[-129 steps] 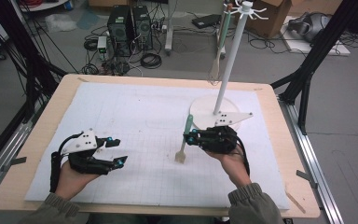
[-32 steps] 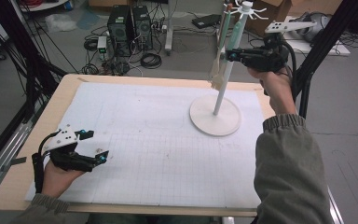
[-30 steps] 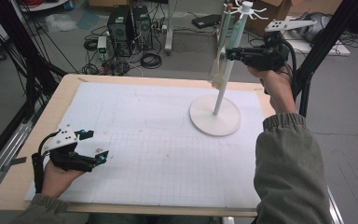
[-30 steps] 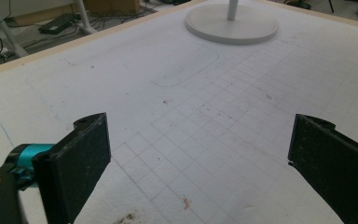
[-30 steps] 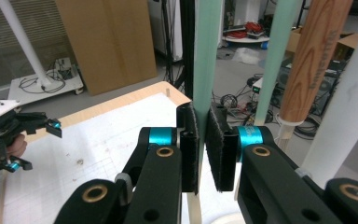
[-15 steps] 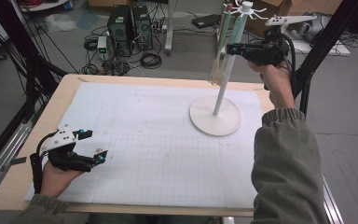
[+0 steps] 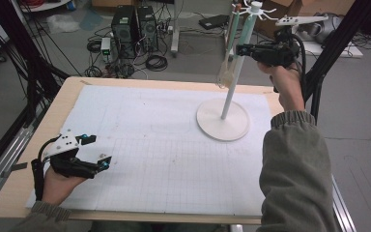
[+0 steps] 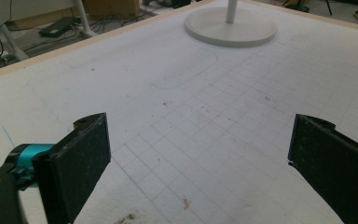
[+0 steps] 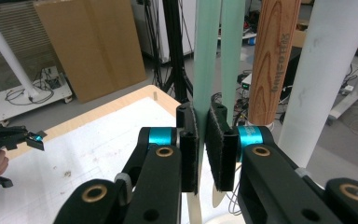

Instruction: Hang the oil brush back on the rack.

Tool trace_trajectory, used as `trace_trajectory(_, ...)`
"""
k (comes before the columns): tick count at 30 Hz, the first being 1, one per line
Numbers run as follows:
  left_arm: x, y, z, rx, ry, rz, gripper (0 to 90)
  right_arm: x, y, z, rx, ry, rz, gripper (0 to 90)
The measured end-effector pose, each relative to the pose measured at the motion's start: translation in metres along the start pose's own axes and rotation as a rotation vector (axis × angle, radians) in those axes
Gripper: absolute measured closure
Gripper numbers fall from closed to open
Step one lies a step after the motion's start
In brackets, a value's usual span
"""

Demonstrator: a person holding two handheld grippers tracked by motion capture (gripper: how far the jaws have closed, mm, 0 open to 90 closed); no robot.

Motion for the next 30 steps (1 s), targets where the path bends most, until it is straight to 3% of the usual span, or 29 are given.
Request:
trace_trajectory(12, 0.000, 0.000, 0.000, 0.001, 0.000, 0.002, 6.1, 0.001, -0.001, 0.003, -0.003, -0.015, 0.027, 82.3)
trace_trajectory(14, 0.000, 0.000, 0.000, 0.001, -0.003, 0.001, 6.1, 0.001, -0.001, 0.003, 0.002, -0.017, 0.026, 76.5)
trace_trajectory(30, 0.001, 0.000, 0.000, 0.001, -0.005, 0.004, 6.1, -0.005, 0.014, 0.008, 0.010, -0.020, 0.098, 56.7)
Point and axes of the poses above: each handheld gripper's, and its own axes: y roughly backward along the jaws, z roughly out of its underside, x roughly to its right, the point moved 3 cm from there along -y, roughly forward along the jaws, and after that the axes turned 14 degrees about y, right-handed, at the moved point
